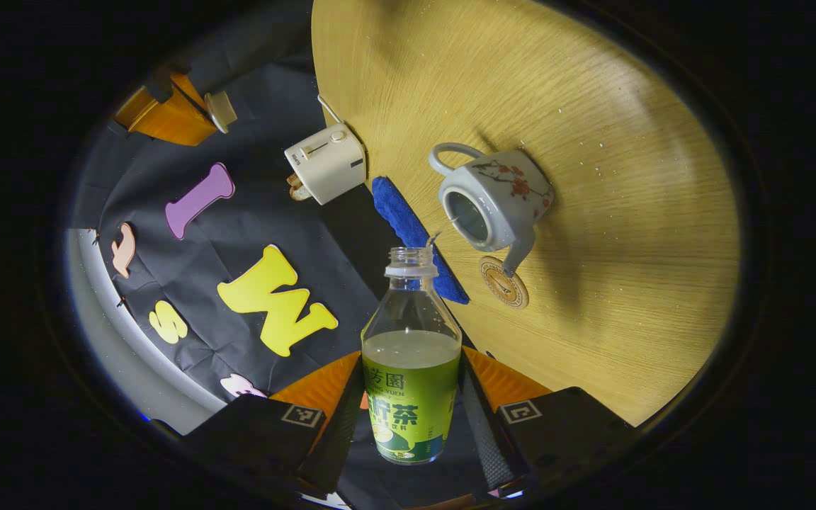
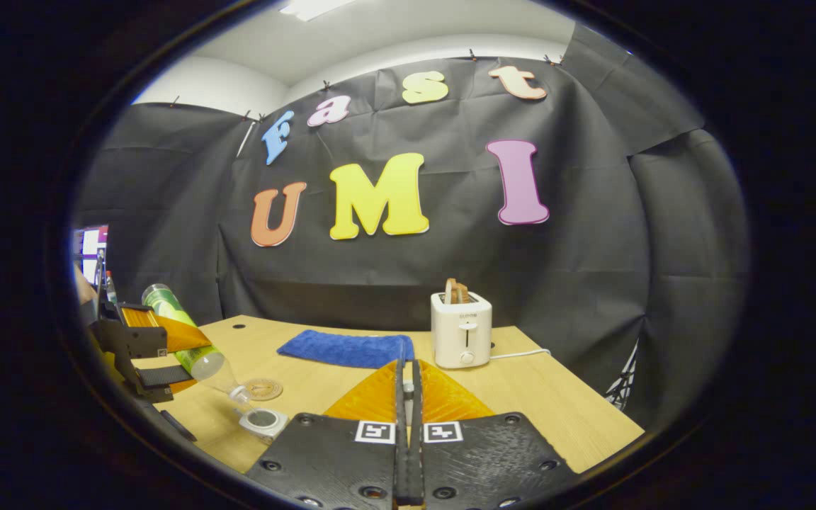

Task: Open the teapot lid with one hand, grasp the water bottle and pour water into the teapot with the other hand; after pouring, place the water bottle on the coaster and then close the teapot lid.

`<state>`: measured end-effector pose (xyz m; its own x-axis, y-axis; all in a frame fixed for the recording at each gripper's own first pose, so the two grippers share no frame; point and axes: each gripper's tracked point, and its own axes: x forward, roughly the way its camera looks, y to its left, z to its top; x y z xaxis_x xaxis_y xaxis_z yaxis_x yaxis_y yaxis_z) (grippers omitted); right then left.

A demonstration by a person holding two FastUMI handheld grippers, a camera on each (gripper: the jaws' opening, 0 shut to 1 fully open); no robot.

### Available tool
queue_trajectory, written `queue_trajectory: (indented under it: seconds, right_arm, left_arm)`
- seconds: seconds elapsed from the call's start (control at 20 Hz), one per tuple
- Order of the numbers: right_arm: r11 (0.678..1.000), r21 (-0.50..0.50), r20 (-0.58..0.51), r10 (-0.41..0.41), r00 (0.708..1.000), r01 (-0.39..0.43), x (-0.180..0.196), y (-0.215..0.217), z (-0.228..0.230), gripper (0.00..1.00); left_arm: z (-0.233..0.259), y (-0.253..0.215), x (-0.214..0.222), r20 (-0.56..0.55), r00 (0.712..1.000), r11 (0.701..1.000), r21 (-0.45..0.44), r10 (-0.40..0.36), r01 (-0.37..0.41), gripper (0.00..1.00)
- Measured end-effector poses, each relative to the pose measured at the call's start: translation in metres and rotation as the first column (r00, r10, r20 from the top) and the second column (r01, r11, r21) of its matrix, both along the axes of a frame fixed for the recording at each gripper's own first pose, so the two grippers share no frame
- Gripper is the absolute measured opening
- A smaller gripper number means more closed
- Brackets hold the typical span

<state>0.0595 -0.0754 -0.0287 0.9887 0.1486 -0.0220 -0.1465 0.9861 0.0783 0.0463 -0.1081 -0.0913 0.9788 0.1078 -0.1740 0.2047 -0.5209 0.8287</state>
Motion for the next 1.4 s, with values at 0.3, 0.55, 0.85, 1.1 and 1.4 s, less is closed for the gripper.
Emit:
queue_trajectory:
  seconds: [0.3, 0.55, 0.85, 1.1, 1.4]
  right_arm:
    - [1.000, -0.002, -0.005, 0.004, 1.000, -0.004, 0.000, 0.001, -0.001, 0.00]
    - [1.000, 0.001, -0.018, -0.002, 1.000, 0.002, 0.000, 0.001, -0.001, 0.00]
    - [0.999, -0.006, 0.033, 0.035, 0.999, -0.035, -0.017, 0.018, 0.018, 0.00]
    - [0.999, -0.015, 0.080, 0.051, 0.995, -0.050, -0.035, 0.028, 0.036, 0.00]
    - [0.998, -0.016, 0.122, 0.056, 0.991, -0.054, -0.047, 0.032, 0.051, 0.00]
  left_arm:
    - [0.000, 0.003, 0.001, 0.014, 1.000, 1.000, -0.016, -0.004, 0.004, 0.76]
    - [0.007, -0.002, 0.005, 0.064, 0.997, 0.990, -0.135, -0.037, 0.045, 0.76]
    - [0.005, 0.008, 0.013, 0.109, 0.994, 0.893, -0.448, 0.011, 0.039, 0.75]
    - [0.013, 0.032, 0.011, 0.149, 0.983, 0.718, -0.695, 0.105, 0.028, 0.75]
    - [0.033, 0.059, 0.025, 0.122, 0.973, 0.248, -0.966, 0.197, 0.071, 0.75]
